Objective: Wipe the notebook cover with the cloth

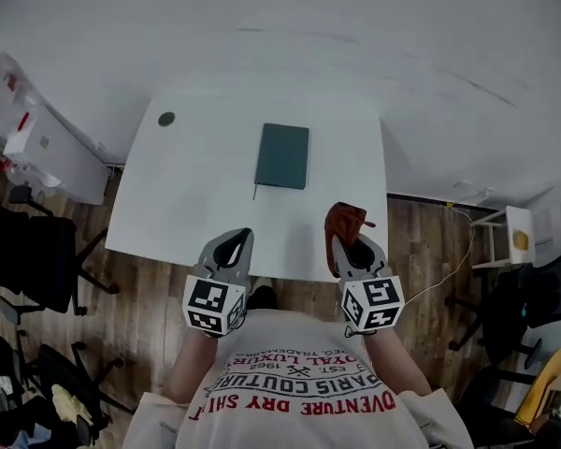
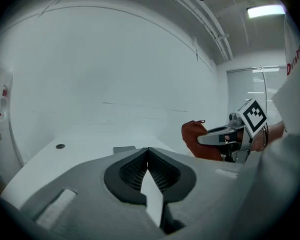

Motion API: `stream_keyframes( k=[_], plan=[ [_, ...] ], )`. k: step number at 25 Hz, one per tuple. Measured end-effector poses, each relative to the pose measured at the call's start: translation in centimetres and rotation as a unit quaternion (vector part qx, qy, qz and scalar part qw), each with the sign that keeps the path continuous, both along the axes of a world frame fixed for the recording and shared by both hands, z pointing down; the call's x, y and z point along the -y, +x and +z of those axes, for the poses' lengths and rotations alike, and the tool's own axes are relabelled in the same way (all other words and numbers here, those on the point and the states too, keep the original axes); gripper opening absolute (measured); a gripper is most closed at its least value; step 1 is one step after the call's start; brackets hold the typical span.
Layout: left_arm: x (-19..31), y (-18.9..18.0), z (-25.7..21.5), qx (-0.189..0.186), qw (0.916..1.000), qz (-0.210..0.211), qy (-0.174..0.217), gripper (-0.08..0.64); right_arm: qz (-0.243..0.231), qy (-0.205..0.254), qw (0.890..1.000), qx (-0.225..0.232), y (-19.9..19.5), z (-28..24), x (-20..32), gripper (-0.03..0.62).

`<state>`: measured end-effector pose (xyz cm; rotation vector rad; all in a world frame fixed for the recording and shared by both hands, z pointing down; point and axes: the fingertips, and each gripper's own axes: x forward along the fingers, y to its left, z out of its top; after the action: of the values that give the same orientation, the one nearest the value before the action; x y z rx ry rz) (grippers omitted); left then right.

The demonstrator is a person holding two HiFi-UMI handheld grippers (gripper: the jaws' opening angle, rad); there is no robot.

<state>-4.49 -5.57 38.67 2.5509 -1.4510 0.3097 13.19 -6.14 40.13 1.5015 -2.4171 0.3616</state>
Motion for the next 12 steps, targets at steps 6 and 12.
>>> stream_keyframes(
  k=[6,12],
  plan=[
    [7.3,-1.8,0.7,0.004,0.999,0.042,-0.011,0.009,0.025,-0.013,1.0,-0.004,-2.6,0.7,6.1,0.08],
    [12.2,-3.2,3.2,0.002,0.9966,0.072,-0.04,0.009,0.045,-0.045,0.998,0.001,-5.0,3.0,10.3,0.08]
  ],
)
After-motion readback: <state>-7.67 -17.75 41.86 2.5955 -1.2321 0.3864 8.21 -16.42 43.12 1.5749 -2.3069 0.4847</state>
